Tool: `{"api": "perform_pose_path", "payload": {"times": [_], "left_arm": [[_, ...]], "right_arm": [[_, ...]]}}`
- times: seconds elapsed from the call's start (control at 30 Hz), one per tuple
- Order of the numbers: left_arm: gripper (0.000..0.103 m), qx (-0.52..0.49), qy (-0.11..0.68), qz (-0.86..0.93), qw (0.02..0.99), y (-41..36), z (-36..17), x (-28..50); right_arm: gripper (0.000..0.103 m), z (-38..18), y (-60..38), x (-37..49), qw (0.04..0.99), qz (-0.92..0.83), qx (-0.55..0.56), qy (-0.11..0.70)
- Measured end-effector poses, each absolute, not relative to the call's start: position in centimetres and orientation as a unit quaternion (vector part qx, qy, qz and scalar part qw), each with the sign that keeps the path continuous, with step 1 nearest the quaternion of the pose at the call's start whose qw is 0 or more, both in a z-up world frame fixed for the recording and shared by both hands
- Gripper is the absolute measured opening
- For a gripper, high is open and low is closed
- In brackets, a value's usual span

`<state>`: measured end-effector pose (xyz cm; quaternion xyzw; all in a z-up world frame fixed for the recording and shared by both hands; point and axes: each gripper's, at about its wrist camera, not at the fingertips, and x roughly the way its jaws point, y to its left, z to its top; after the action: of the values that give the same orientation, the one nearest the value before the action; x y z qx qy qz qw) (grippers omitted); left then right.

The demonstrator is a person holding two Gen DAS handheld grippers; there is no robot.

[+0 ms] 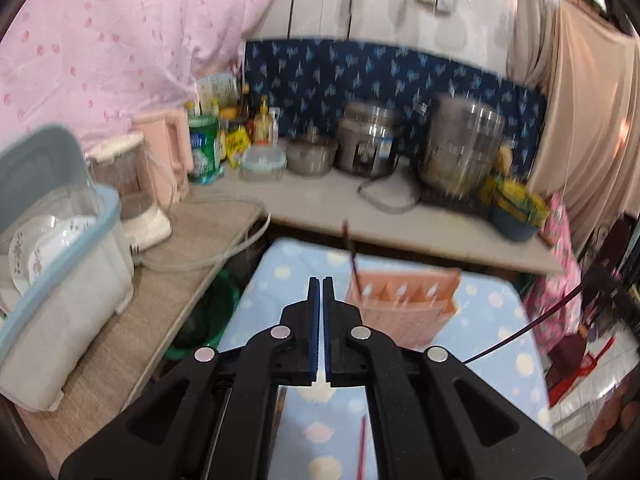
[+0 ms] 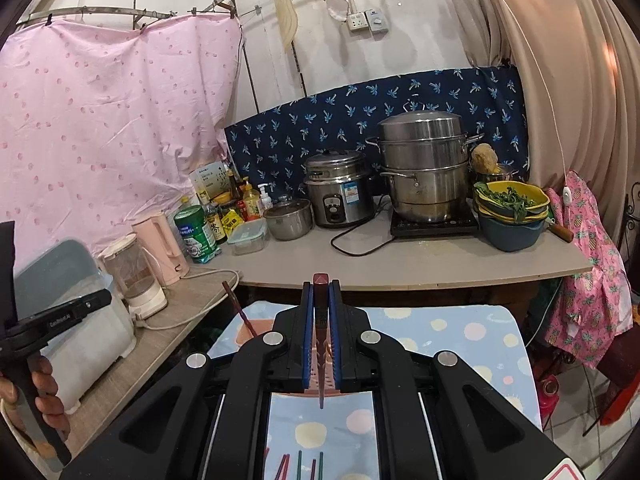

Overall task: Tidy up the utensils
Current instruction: 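Lower both chopsticks into the pink holder and open both tools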

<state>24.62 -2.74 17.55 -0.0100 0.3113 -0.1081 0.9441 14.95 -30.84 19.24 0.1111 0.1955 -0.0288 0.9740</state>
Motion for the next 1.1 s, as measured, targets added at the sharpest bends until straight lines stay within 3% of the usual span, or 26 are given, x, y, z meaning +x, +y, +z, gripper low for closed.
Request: {"api": "perform_pose_path", "payload": {"times": [0.07,0.13,0.2,0.43,0.87,0.97,1.03,1.1], "left_arm": [[0.005,0.010,0.345,-0.098,0.933,-2.3,14.1,24.8],[0.025,0.020,0.380,-0.086,0.921,-1.6,10.7,25.3],[0.036,0.023,0.413,-0.081,0.907,-1.0,7.3,25.5],[0.049,0.039,0.477,-0.069,0.875,-0.4,-0.4,27.4],[0.046,0.047,0.522,-0.074,0.848,-1.6,-6.6,31.7],[0.037,0.048,0.520,-0.079,0.849,-1.8,-6.7,31.9],[0.019,0.047,0.520,-0.084,0.849,-1.9,-6.6,32.1],[0.009,0.041,0.524,-0.091,0.846,-2.0,-6.4,32.3]], "right_arm": [[0.007,18.3,-31.0,14.5,0.971,-0.030,0.116,0.206],[0.007,17.5,-31.3,13.9,0.968,-0.034,0.120,0.216],[0.007,17.1,-31.6,13.4,0.966,-0.039,0.125,0.222],[0.007,16.9,-32.2,12.1,0.963,-0.053,0.127,0.231],[0.007,15.0,-31.9,14.0,0.957,-0.048,0.136,0.251],[0.007,14.7,-31.7,14.5,0.956,-0.046,0.136,0.254],[0.007,14.6,-31.5,14.7,0.956,-0.045,0.136,0.256],[0.007,14.5,-31.4,14.7,0.956,-0.044,0.136,0.258]]}}
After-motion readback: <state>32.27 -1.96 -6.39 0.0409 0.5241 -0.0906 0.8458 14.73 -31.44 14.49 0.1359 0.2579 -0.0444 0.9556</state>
